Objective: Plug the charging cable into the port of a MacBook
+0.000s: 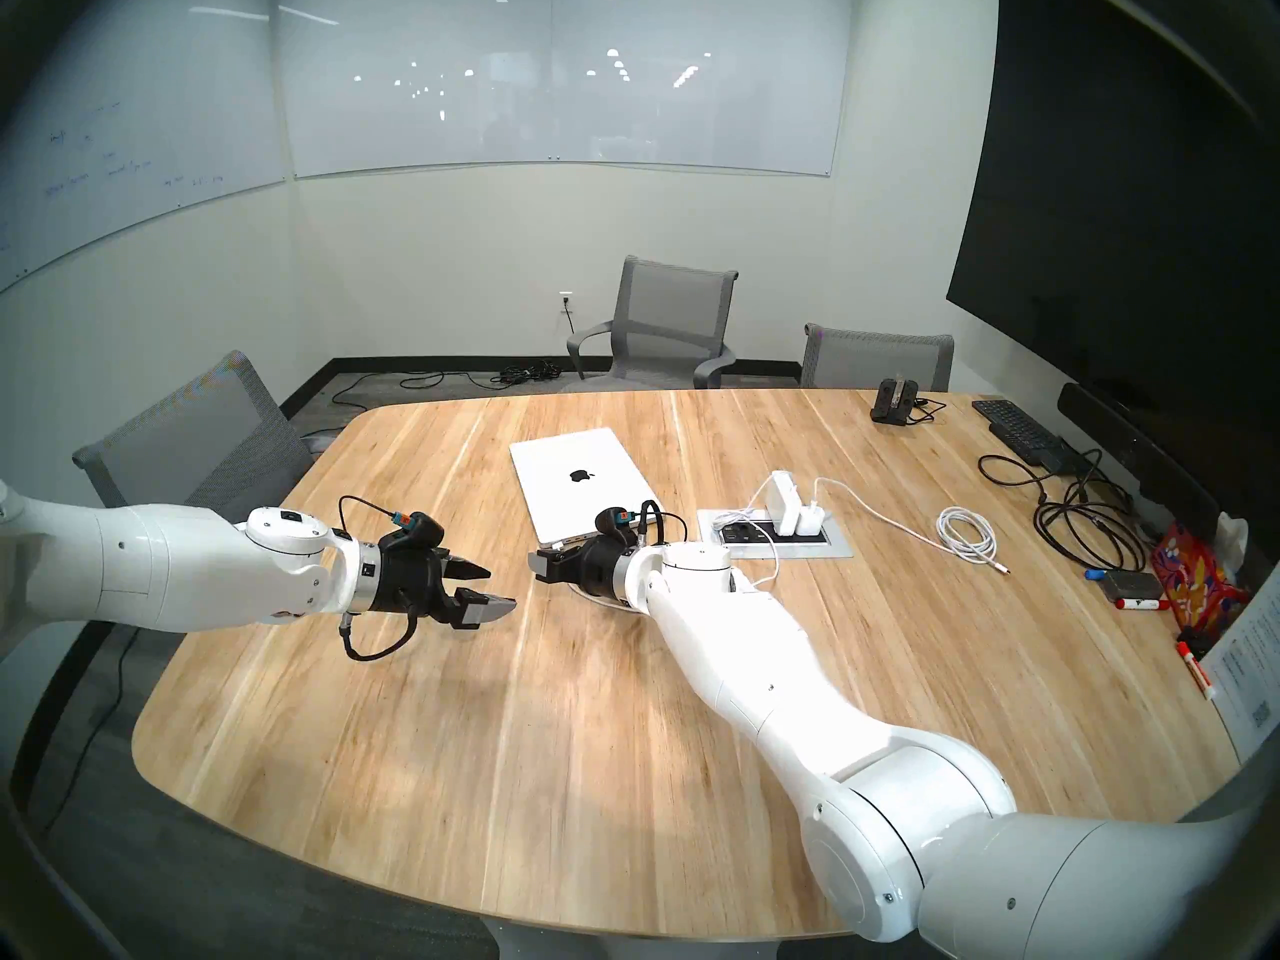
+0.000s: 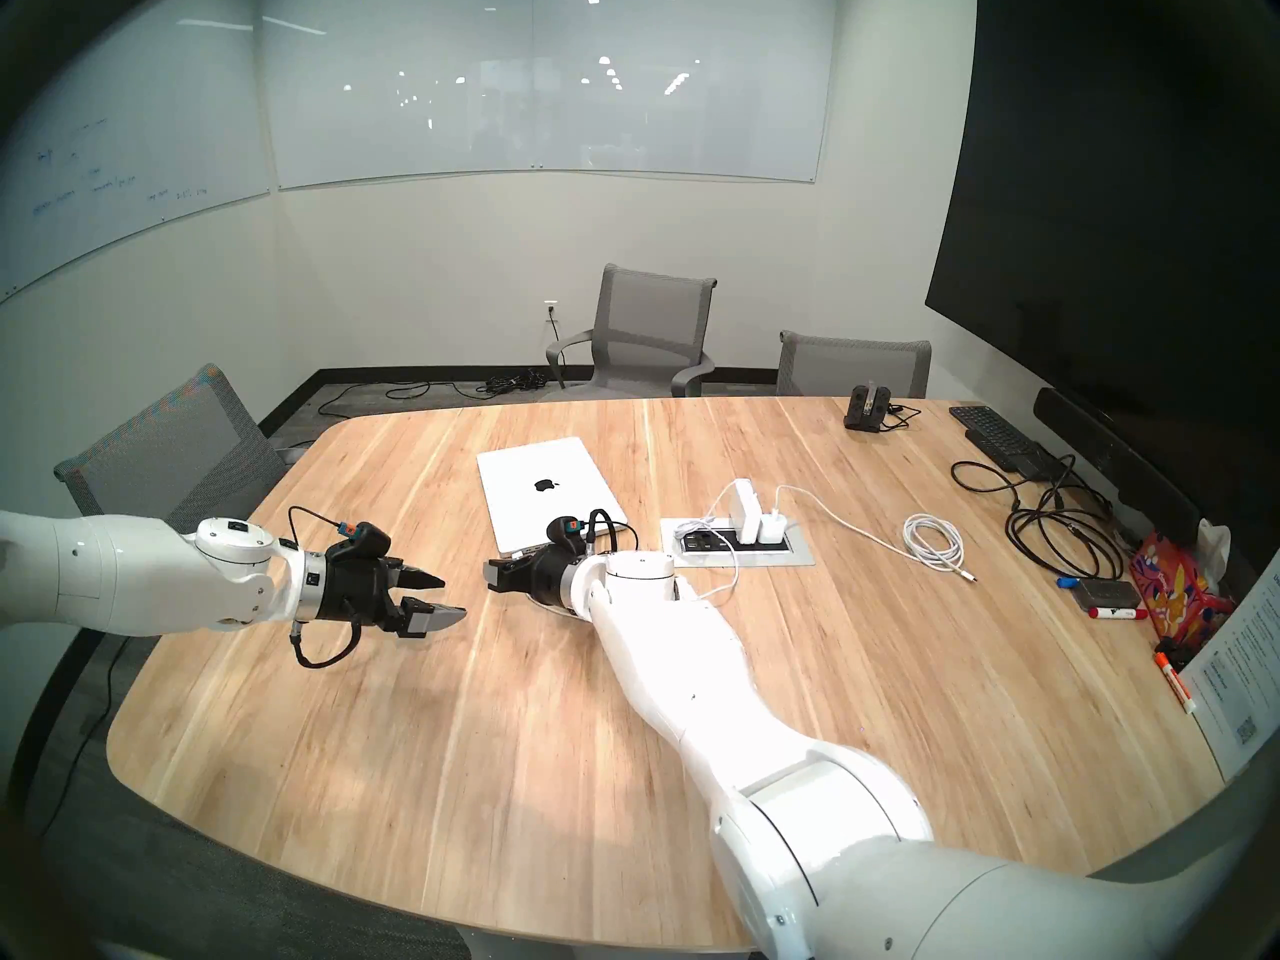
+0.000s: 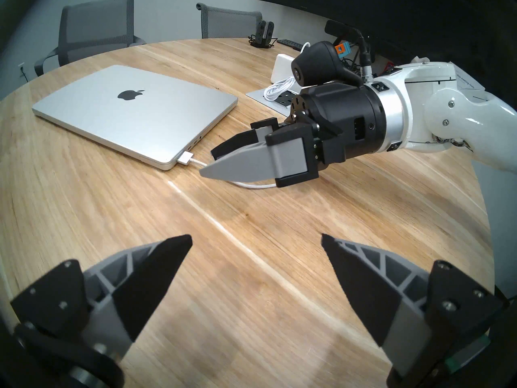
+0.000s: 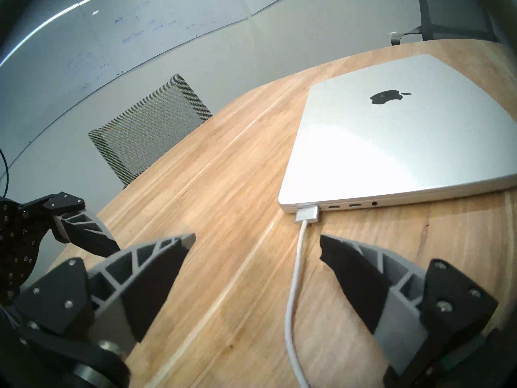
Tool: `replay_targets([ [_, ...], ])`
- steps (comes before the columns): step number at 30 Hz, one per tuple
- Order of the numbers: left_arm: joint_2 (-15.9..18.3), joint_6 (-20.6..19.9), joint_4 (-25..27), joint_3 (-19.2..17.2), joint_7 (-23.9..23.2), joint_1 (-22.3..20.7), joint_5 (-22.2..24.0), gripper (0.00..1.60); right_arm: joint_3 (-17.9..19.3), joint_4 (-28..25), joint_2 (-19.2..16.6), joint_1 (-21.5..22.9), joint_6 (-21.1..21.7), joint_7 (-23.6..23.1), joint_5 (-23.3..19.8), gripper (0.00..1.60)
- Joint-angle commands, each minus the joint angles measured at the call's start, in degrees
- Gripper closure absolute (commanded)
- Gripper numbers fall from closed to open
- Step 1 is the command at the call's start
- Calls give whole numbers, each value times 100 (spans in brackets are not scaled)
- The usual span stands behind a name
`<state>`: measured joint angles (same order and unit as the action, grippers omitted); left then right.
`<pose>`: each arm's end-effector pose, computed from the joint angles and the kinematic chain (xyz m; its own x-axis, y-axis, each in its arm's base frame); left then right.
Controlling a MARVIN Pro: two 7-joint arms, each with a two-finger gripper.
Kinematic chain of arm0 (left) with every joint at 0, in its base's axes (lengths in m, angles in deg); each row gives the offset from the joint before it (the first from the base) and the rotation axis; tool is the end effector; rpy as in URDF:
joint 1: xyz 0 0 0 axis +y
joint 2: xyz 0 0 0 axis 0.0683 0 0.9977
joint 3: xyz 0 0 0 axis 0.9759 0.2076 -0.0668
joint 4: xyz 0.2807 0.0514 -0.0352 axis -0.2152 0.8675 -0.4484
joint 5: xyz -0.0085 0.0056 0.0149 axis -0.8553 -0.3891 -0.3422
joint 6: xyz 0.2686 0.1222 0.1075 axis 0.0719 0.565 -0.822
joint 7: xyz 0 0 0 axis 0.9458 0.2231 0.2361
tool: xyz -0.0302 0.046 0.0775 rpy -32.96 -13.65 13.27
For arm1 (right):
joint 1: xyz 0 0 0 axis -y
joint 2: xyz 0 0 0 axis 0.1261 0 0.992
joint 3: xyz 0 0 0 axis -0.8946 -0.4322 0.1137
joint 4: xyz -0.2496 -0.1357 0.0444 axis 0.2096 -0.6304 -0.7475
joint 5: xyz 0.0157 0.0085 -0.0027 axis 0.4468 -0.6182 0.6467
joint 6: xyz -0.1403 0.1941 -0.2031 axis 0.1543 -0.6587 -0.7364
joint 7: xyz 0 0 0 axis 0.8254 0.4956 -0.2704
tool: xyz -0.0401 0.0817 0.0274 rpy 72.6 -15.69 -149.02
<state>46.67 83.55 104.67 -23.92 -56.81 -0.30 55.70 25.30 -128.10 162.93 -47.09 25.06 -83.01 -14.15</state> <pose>0.4368 0.1195 -0.2785 0.4900 -0.3280 0.8077 -0.7461 -0.6370 0.1939 0.5185 0.2217 -0.3388 0.5477 -0.0162 0.8365 0.6038 -0.6844 -0.4086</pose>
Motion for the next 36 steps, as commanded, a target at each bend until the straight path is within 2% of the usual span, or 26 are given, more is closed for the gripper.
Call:
replay_targets([
  [1, -10, 17, -12, -75, 10, -100, 6, 0, -15, 106, 170, 378, -242, -70, 2, 0],
  [36, -10, 16, -11, -75, 11, -102, 6, 0, -213, 1335, 370, 982, -1073, -274, 58, 0],
])
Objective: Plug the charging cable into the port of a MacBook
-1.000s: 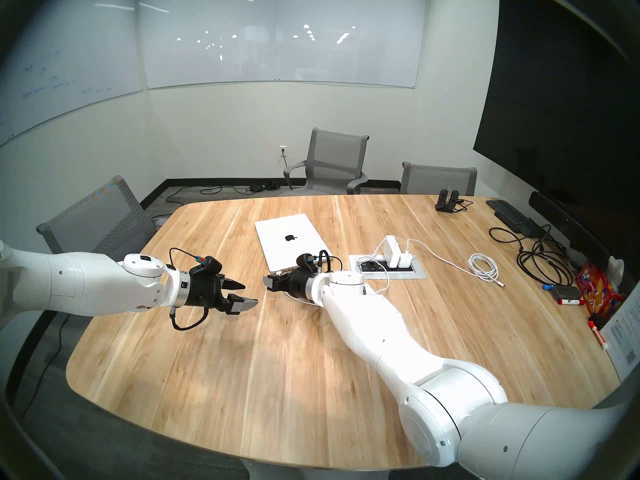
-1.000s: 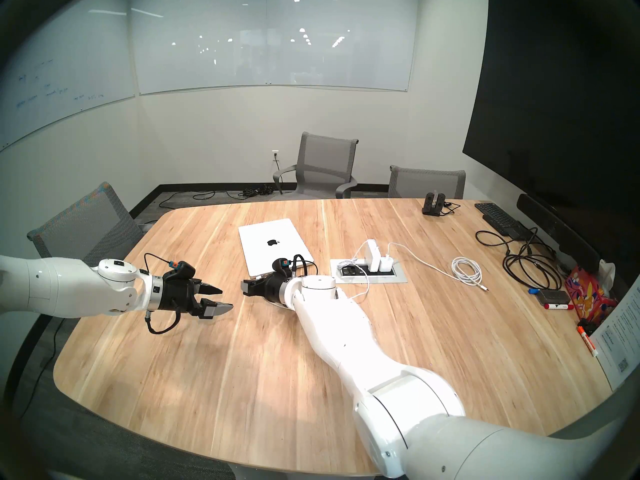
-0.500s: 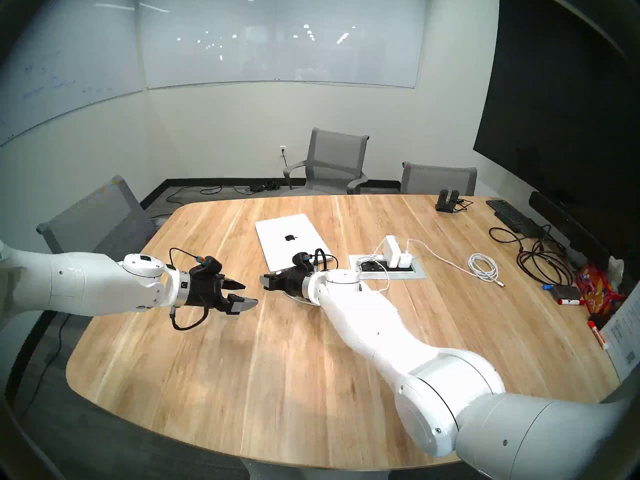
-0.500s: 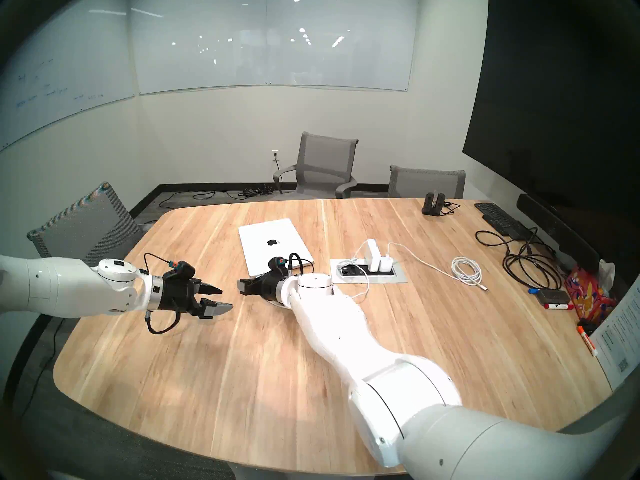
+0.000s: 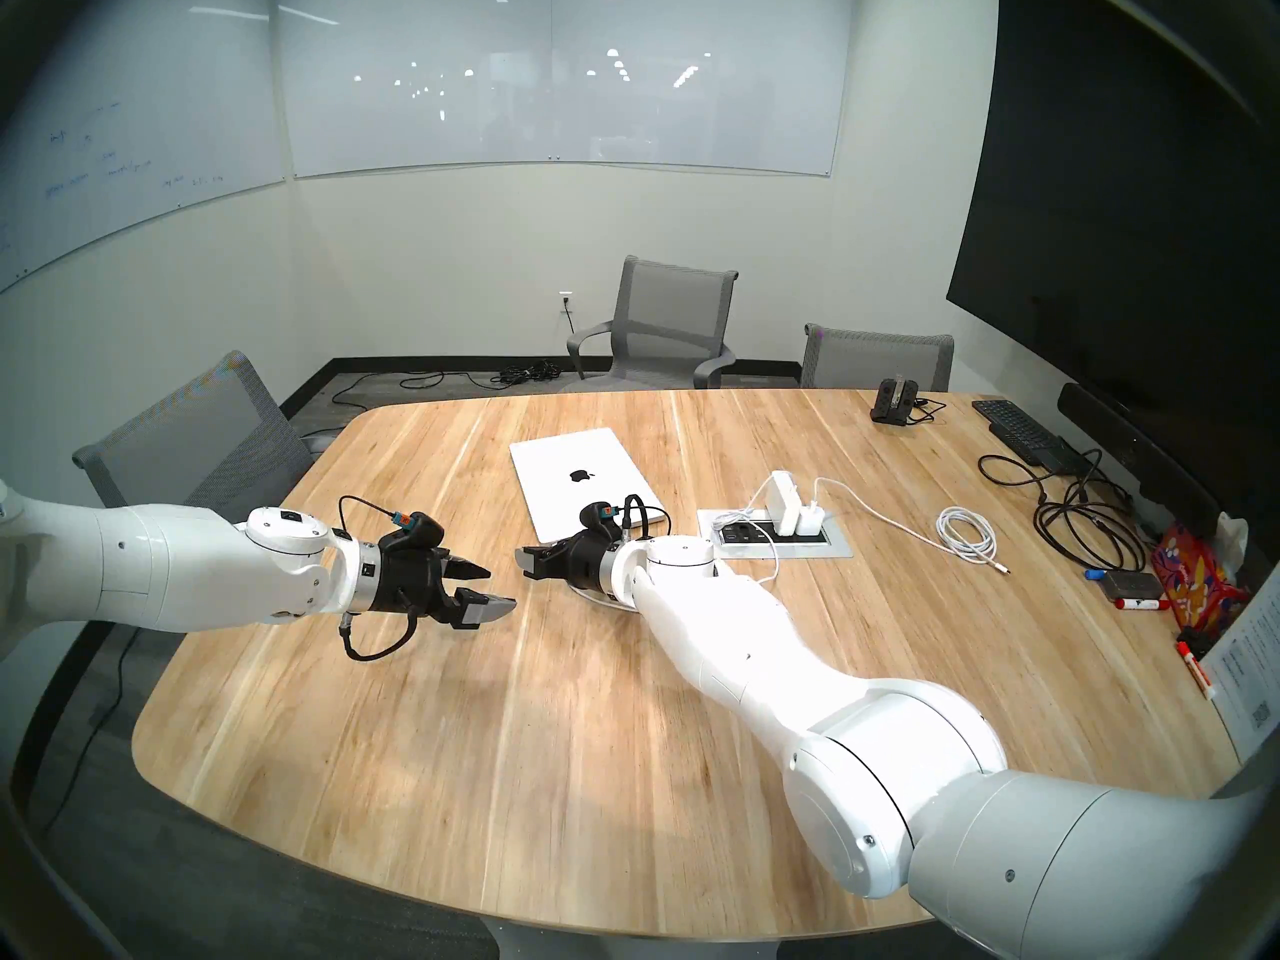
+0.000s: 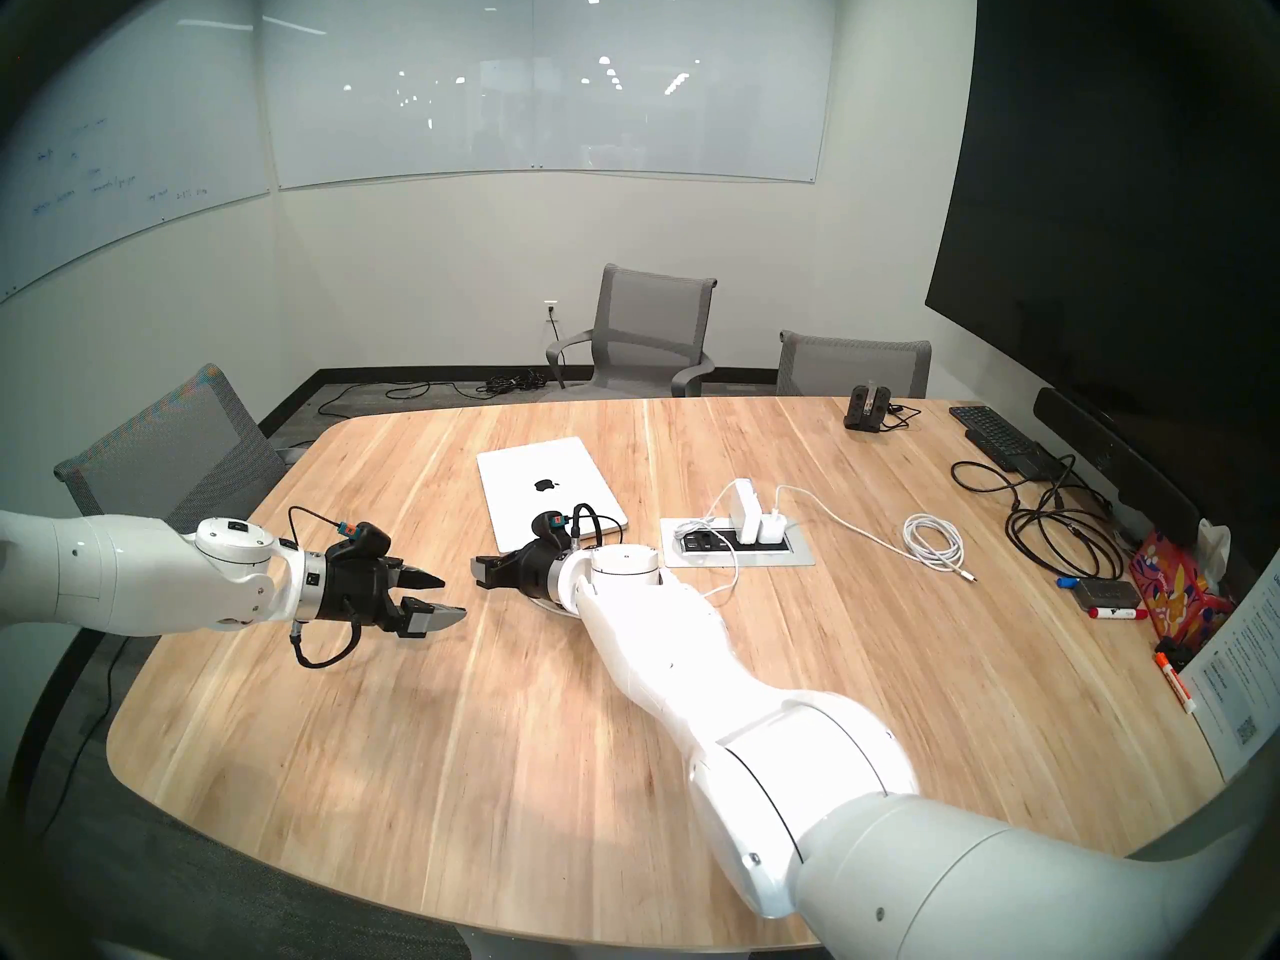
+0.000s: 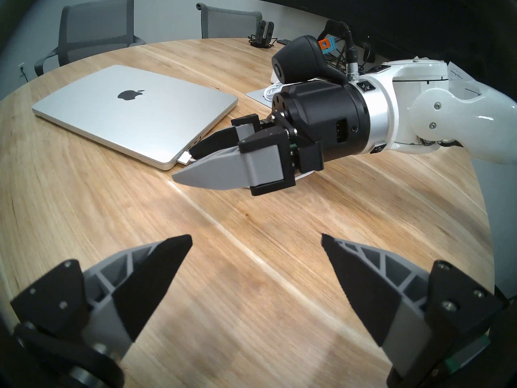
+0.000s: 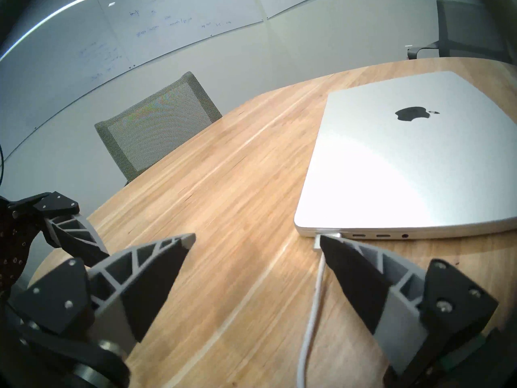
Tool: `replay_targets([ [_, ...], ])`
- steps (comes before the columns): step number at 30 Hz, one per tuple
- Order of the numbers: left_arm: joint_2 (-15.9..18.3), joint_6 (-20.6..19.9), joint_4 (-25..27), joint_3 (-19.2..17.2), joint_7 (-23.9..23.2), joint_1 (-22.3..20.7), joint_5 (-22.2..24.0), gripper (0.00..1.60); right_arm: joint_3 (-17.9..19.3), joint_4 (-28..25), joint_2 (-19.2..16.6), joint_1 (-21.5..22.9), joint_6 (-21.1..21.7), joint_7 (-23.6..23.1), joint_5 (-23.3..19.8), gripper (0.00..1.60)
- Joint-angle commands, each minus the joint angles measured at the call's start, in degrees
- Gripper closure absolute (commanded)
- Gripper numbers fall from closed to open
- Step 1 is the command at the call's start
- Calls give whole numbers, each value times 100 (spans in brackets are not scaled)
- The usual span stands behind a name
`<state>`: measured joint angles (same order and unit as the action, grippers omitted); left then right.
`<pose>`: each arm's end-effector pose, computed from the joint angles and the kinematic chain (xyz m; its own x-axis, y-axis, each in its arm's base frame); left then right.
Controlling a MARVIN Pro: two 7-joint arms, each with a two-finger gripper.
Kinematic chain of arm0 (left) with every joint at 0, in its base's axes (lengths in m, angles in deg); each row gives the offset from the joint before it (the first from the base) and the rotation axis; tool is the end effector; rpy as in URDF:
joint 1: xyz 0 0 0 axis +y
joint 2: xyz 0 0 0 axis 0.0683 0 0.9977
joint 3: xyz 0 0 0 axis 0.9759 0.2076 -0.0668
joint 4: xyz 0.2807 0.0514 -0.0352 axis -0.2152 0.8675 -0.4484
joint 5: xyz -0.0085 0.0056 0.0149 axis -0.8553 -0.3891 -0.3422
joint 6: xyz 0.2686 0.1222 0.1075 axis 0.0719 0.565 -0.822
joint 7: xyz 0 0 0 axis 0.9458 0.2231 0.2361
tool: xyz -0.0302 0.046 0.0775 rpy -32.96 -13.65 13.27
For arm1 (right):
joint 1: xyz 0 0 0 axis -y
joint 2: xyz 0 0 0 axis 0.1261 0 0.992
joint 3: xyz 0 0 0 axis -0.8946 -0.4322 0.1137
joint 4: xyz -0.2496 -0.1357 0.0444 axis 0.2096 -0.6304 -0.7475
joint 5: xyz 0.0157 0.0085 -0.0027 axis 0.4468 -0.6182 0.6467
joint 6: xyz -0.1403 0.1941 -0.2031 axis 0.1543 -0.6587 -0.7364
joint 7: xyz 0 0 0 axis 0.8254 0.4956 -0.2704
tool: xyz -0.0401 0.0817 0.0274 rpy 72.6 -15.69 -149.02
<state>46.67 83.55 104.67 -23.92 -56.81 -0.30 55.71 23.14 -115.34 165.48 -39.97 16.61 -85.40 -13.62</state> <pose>0.4368 0.1195 -0.2785 0.4901 -0.3278 0.8077 -0.7460 -0.6371 0.1940 0.5310 0.2385 -0.3390 0.4901 0.0200 0.8714 0.6589 -0.6630 -0.3553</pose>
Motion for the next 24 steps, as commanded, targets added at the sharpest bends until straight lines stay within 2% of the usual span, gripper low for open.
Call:
replay_targets([
  [1, -10, 16, -11, -75, 12, -102, 5, 0, 2, 91, 119, 284, -248, -38, 5, 0],
  [16, -10, 16, -11, -75, 11, -101, 5, 0, 49, 591, 178, 525, -512, -88, -30, 0],
  [24, -10, 16, -12, -75, 11, -101, 5, 0, 37, 533, 176, 537, -622, -210, 5, 0],
])
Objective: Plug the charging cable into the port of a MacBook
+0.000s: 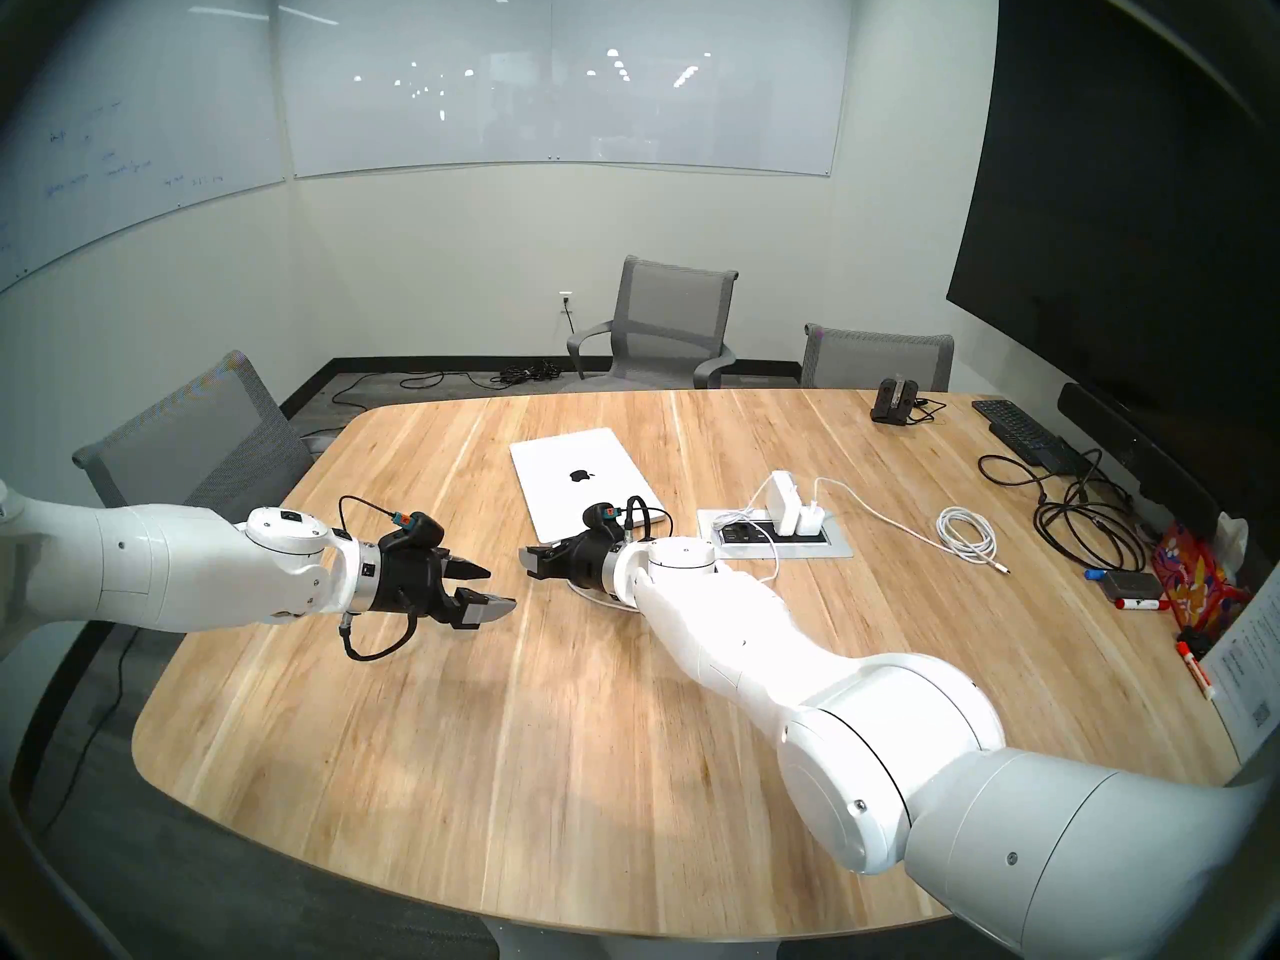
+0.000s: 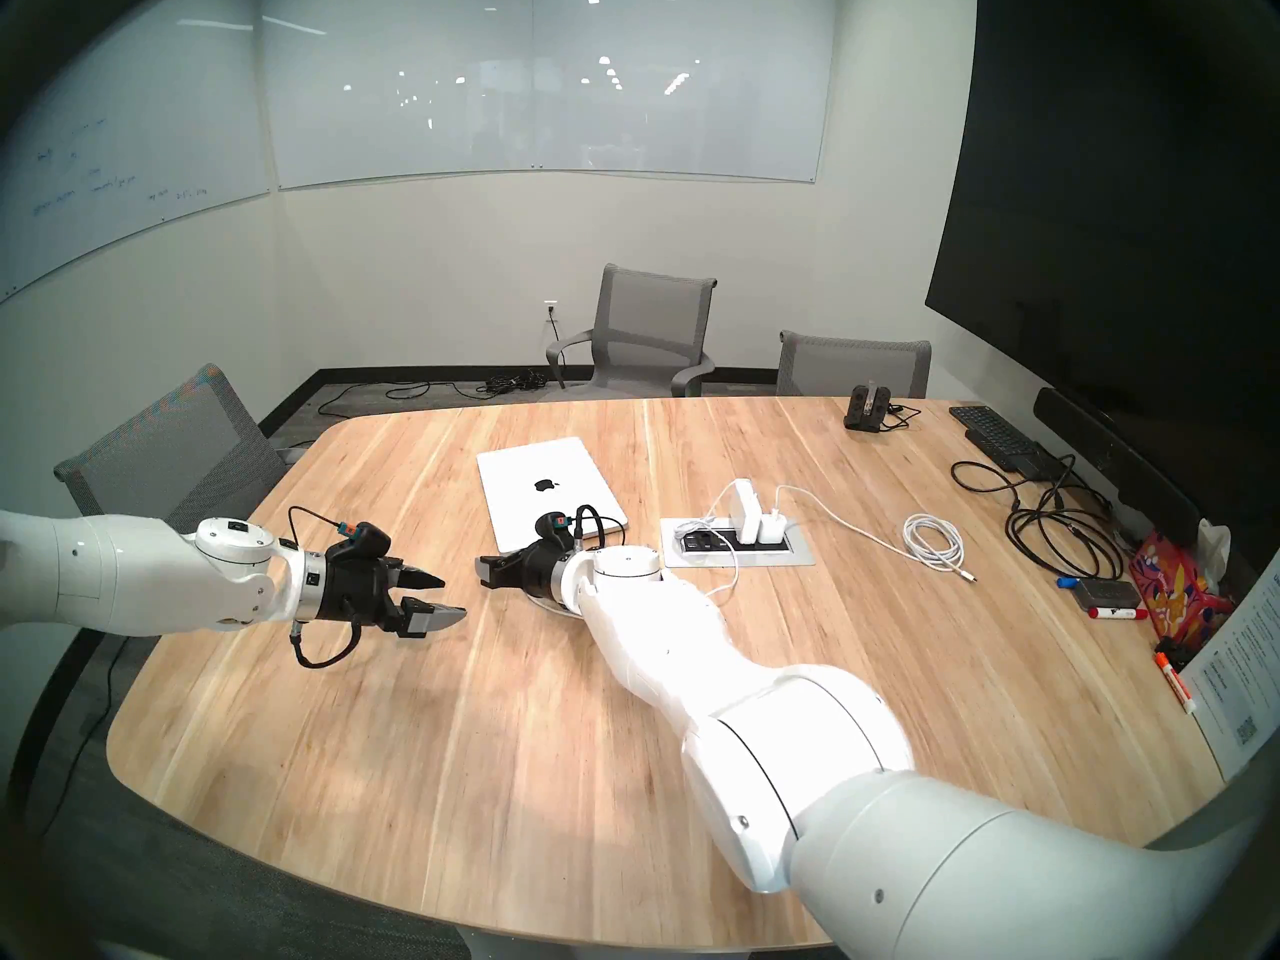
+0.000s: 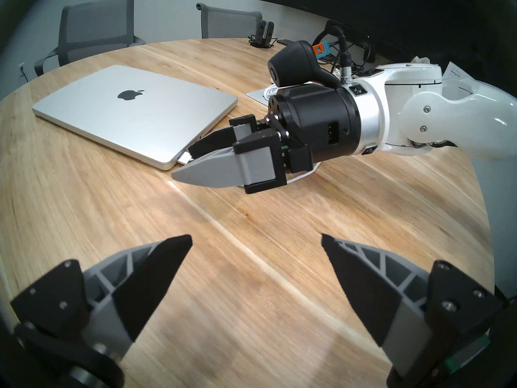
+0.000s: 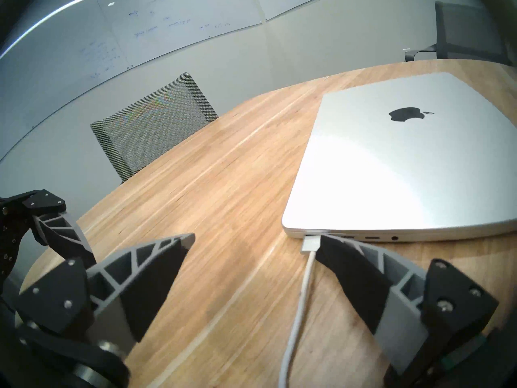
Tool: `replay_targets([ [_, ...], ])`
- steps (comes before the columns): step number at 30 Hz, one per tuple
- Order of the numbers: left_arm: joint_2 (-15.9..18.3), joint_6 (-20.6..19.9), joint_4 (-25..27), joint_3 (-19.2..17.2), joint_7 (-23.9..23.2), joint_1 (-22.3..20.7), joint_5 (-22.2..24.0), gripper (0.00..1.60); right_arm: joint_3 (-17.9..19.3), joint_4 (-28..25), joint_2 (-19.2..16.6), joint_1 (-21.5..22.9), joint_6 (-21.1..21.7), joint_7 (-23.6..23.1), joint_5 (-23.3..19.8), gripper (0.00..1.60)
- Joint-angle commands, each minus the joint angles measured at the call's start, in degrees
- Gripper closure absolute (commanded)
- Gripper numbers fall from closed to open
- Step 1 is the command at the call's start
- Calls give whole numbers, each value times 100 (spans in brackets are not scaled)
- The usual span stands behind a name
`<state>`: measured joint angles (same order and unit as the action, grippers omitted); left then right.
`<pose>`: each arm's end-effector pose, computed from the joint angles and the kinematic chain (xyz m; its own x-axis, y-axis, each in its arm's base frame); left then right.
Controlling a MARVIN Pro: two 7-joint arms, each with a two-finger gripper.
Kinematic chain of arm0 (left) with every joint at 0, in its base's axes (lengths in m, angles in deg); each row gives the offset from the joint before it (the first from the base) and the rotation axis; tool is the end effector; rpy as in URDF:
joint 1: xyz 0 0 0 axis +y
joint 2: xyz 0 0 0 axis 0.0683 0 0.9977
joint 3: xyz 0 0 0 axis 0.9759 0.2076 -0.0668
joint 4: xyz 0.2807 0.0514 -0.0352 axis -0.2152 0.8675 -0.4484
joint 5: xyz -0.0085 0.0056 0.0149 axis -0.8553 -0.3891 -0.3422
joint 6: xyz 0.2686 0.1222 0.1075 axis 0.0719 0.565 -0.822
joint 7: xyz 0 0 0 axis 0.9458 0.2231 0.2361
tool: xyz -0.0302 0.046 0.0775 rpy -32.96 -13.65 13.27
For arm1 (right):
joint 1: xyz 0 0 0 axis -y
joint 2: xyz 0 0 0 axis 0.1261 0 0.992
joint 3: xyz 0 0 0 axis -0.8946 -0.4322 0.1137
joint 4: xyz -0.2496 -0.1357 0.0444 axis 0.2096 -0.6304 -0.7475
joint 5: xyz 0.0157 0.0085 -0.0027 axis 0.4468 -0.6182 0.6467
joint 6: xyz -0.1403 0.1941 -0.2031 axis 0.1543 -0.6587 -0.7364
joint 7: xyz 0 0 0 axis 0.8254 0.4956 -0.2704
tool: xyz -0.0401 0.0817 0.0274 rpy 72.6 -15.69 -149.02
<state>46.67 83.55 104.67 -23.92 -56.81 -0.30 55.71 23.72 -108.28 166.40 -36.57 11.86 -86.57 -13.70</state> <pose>0.4368 0.1195 -0.2785 0.4901 -0.3278 0.8077 -0.7460 -0.6371 0.1940 0.5374 0.2355 -0.3422 0.4703 0.0117 0.8824 0.6620 -0.6659 -0.3440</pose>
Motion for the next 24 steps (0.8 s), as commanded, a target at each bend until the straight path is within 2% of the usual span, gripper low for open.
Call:
replay_targets([
  [1, -10, 16, -12, -75, 11, -101, 5, 0, -21, -192, 77, 199, -152, -108, 14, 0],
  [10, -9, 15, -10, -75, 12, -102, 5, 0, -21, -237, 54, 210, -139, -104, 40, 0],
  [24, -9, 15, -9, -75, 13, -103, 4, 0, 11, -16, 97, 260, -206, -77, 23, 0],
])
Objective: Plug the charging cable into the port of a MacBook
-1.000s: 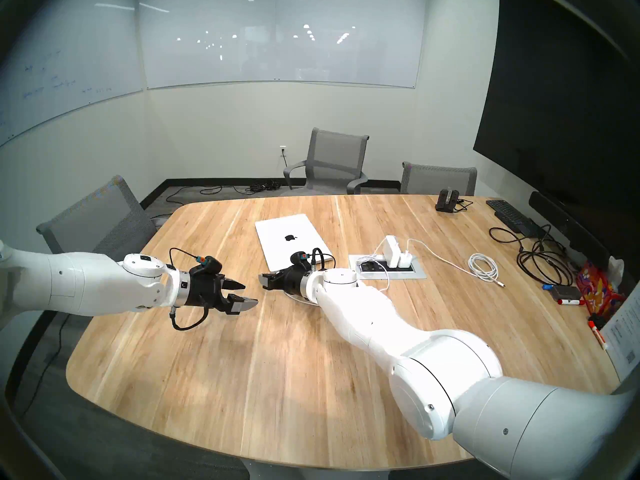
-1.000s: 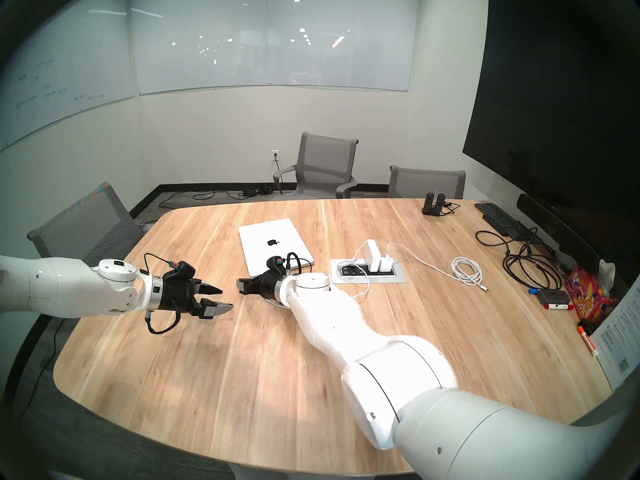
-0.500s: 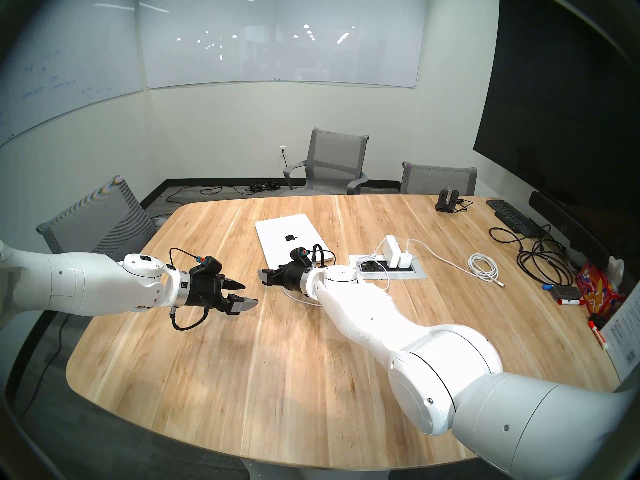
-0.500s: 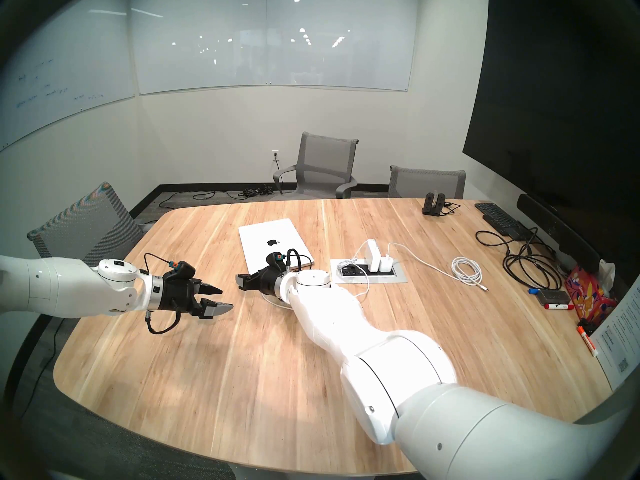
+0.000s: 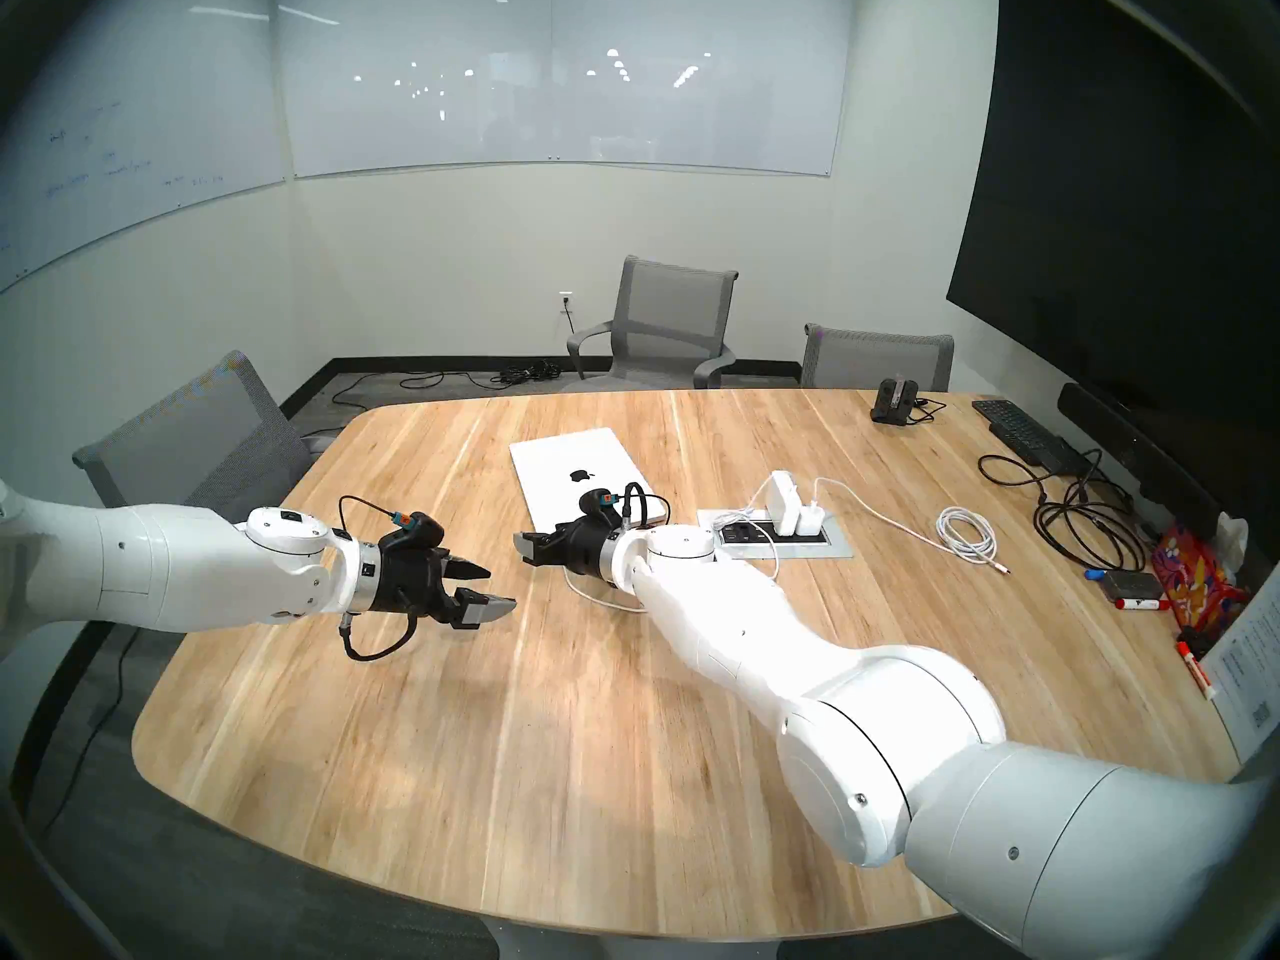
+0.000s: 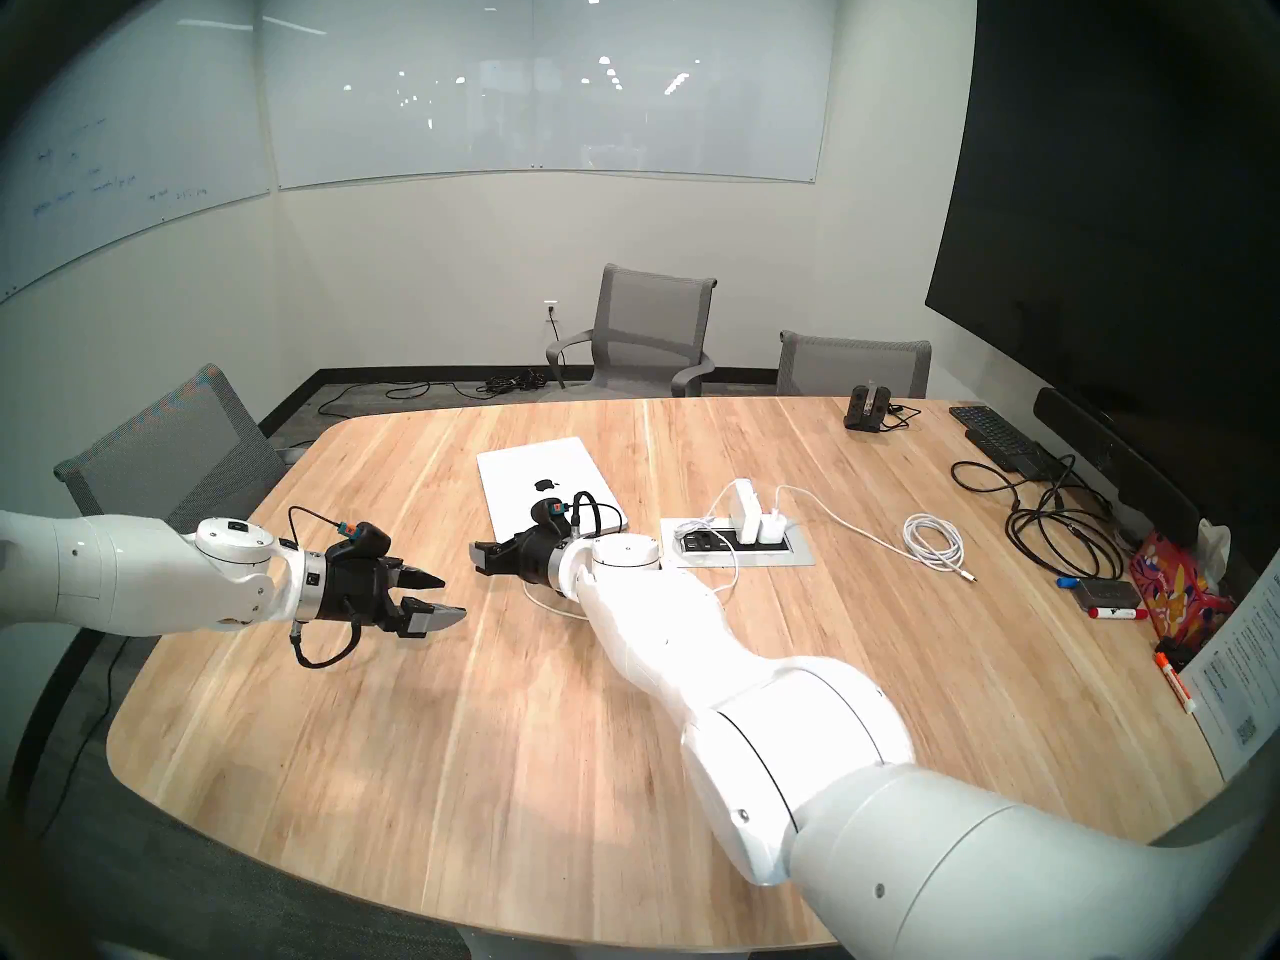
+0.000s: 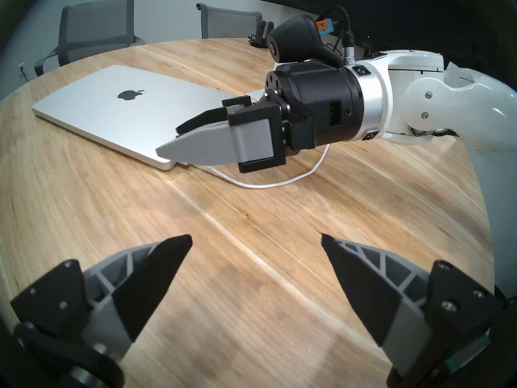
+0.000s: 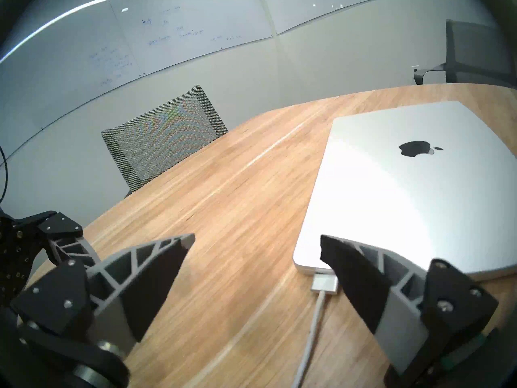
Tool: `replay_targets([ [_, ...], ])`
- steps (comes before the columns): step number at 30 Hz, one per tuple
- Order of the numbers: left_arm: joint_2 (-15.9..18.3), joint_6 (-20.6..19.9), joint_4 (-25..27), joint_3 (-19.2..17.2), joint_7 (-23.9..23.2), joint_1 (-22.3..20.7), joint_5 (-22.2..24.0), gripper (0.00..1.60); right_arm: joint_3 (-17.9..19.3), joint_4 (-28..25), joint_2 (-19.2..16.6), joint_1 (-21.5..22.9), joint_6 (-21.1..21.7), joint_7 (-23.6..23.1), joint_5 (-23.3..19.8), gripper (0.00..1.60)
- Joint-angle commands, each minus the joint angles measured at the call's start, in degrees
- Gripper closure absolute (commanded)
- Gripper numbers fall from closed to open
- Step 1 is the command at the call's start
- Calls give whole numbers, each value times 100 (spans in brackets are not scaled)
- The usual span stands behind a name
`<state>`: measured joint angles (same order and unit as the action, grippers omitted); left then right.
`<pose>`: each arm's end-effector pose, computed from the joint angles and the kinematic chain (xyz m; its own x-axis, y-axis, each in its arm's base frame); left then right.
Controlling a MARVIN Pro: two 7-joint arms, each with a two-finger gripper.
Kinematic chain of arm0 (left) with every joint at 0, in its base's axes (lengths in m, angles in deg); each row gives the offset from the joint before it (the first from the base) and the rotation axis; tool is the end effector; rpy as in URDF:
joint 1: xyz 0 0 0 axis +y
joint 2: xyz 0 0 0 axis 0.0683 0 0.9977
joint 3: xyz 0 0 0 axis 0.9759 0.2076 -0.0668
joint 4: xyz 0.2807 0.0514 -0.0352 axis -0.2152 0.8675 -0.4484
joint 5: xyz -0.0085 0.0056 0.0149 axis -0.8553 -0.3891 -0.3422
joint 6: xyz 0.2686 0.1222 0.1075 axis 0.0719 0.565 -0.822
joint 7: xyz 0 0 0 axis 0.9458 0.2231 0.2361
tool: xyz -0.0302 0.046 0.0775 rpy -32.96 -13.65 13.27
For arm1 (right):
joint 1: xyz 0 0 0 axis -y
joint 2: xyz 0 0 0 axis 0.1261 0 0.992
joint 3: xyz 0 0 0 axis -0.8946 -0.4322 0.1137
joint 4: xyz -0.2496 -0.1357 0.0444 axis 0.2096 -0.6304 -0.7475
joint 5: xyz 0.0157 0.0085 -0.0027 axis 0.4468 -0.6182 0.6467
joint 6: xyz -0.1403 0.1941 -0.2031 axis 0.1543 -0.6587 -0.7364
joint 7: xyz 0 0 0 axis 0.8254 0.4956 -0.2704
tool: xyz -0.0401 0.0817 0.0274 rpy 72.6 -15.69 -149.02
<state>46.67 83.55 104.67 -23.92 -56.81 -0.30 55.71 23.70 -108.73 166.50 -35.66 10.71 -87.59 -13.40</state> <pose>0.4368 0.1195 -0.2785 0.4901 -0.3278 0.8077 -0.7460 -0.6371 0.1940 0.5428 0.2386 -0.3287 0.4312 0.0075 0.9022 0.6881 -0.6495 -0.3234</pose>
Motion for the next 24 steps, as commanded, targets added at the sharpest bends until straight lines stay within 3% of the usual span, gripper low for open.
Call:
replay_targets([
  [1, -9, 15, -10, -75, 13, -103, 4, 0, 14, 49, 91, 175, -98, 21, -8, 0],
  [24, -9, 15, -10, -75, 12, -102, 5, 0, 54, 490, 185, 351, -271, 48, -21, 0],
])
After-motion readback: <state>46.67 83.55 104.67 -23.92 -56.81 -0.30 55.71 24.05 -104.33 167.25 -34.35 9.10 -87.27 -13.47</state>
